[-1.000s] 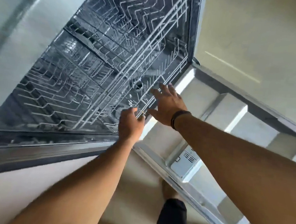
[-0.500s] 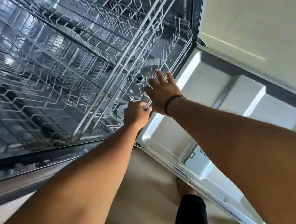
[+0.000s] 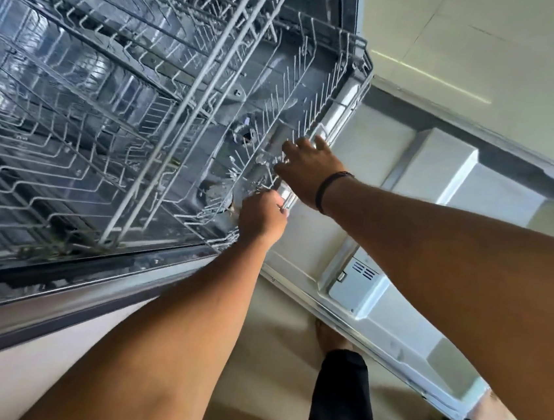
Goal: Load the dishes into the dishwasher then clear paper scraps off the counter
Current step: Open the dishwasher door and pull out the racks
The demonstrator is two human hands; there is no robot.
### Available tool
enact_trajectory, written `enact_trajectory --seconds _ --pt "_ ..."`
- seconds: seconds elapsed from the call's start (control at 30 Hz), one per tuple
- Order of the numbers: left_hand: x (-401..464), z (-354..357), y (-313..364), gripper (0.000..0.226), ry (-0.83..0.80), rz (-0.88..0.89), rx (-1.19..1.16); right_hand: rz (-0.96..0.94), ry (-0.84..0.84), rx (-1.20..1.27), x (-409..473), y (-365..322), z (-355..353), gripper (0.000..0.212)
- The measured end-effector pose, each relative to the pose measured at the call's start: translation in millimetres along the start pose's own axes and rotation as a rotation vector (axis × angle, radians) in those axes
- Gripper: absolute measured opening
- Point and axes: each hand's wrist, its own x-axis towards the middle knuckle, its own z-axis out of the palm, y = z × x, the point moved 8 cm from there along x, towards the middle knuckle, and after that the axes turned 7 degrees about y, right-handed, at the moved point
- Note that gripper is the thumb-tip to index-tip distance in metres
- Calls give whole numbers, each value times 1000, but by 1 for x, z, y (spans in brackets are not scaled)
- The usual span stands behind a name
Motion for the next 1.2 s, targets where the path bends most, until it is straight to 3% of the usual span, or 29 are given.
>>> enact_trajectory --seconds 0.13,0.3,0.43,0.7,0.97,1.2 --pt "-24 22 18 13 -30 40 -9 -38 158 32 -40 11 -7 33" --pt "-61 54 47 14 -124 88 -62 22 59 -16 -89 36 7 22" --pt "-91 74 79 13 -209 114 -84 40 121 -51 -130 53 14 11" --pt "-151 113 139 11 -332 154 -75 59 142 -40 -216 90 23 16" --pt "-197 148 180 24 -402 190 -64 84 107 -17 -279 113 34 15" --pt "-236 169 213 14 -439 218 -48 154 59 -22 -330 133 44 15"
